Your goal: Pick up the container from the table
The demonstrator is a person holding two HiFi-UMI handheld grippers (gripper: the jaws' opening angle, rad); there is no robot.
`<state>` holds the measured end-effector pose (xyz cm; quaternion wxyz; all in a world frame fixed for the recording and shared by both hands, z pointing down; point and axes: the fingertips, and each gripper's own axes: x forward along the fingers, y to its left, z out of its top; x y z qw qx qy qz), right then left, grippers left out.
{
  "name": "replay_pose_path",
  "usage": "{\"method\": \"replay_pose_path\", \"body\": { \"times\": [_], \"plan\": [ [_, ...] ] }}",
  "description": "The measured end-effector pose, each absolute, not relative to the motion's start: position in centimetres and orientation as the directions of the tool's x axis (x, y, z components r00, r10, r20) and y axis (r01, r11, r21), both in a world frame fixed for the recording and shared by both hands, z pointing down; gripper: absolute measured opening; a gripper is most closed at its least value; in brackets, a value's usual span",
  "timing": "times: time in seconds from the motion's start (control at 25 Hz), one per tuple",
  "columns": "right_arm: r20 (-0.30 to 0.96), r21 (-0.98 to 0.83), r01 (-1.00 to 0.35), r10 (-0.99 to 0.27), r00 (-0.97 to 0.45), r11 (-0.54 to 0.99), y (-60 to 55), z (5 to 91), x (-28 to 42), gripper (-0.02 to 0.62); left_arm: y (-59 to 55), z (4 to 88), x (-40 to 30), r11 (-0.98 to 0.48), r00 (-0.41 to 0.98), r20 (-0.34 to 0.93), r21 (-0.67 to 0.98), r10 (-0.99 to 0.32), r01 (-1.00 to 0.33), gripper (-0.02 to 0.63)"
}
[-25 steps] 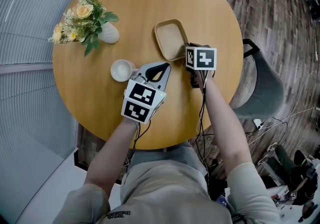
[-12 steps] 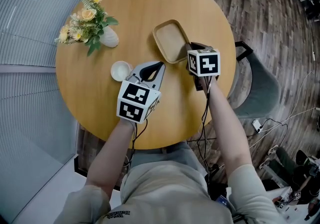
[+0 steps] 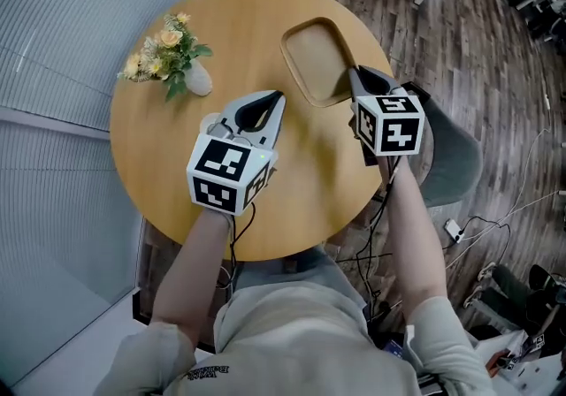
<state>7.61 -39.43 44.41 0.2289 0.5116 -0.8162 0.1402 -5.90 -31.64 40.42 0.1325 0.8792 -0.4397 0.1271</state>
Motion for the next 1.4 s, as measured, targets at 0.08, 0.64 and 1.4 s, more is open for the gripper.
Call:
{"method": "replay_pose_path", "body": {
  "times": [0.08,0.64,1.4],
  "plan": [
    [0.464,0.009,-0.903,-0.802,-0.377,0.429,-38.4,41.5,8.3,0.037,-31.1,38.3,-5.6,-0.592,0.591,0.315,0.104,-0.743,-0.799,0.02],
    [0.174,0.068,-0.909,-0.902,-0.394,0.41,-28.5,25.3,12.2,0.037,-24.6,25.9,-3.3,-0.646,0.64,0.107,-0.023,-0.76,-0.763,0.02],
    [0.095,0.119,-0.911,-0.918,-0.385,0.395,-19.7,22.7,15.8,0.037,-18.7,25.6,-2.1,-0.641,0.627,0.147,-0.078,-0.765,-0.763,0.02]
  ]
}}
